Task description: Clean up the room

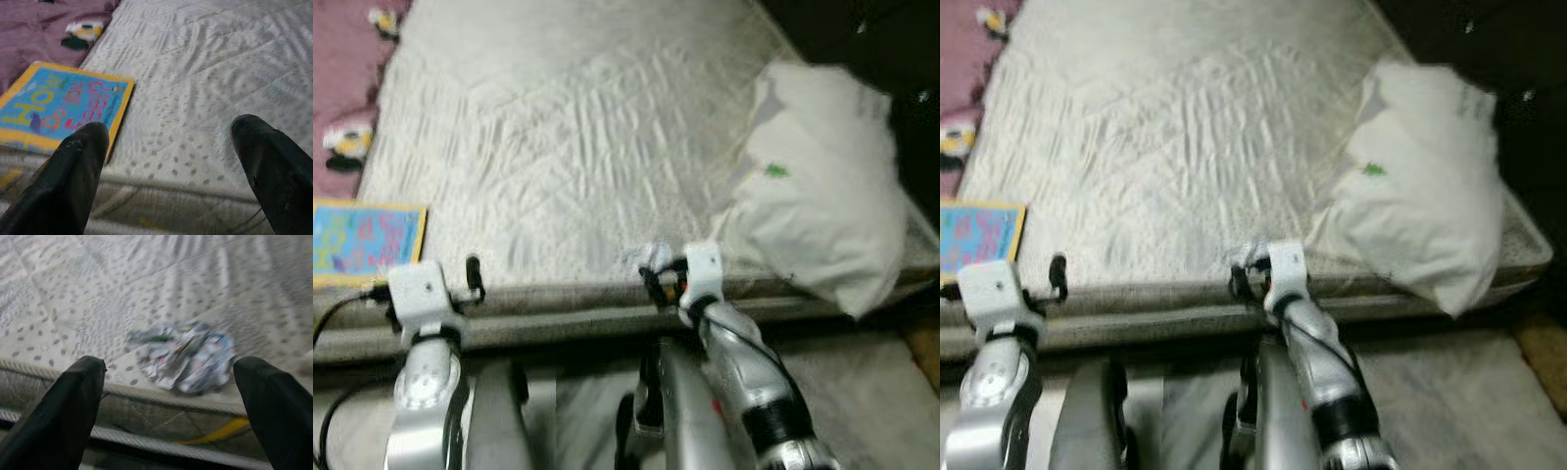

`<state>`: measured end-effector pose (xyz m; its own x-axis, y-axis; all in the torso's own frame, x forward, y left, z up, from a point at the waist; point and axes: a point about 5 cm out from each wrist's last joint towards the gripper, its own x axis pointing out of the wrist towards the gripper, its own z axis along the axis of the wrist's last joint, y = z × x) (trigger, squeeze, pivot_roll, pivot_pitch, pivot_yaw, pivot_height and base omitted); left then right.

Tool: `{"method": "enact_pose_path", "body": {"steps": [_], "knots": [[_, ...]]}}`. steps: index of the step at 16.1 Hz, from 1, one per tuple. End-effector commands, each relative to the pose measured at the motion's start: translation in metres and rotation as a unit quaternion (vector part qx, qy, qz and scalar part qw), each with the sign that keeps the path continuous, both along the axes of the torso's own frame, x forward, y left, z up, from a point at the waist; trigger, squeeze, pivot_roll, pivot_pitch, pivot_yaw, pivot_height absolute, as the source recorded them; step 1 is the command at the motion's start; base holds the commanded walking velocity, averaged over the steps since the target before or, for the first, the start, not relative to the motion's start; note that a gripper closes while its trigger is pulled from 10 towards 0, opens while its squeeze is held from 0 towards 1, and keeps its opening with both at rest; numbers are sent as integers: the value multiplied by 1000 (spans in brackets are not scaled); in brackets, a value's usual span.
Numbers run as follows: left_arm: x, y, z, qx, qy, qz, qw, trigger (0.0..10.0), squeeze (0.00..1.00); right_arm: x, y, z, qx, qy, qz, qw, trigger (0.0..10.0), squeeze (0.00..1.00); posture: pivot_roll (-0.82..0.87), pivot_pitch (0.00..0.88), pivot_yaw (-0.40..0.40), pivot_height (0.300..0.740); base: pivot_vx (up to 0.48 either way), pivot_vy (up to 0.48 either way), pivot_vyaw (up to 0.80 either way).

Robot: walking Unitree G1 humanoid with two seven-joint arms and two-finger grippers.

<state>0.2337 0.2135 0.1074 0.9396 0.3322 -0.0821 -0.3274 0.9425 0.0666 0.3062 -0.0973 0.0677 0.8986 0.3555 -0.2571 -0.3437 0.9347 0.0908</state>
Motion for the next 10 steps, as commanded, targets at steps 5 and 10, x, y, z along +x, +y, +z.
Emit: {"method": "enact_pose_path", "body": {"steps": [5, 10], "knots": [[-39, 13, 1, 12, 27, 35, 999, 10000, 0, 7, 11, -7, 2, -4, 7, 1000, 10000, 0, 179, 300, -161, 517, 0, 0, 0], [-56, 12, 7, 19, 40, 28, 999, 10000, 0, 33, 16, 16, 16, -60, -18, 998, 10000, 0, 222, 325, -150, 487, 0, 0, 0]]}}
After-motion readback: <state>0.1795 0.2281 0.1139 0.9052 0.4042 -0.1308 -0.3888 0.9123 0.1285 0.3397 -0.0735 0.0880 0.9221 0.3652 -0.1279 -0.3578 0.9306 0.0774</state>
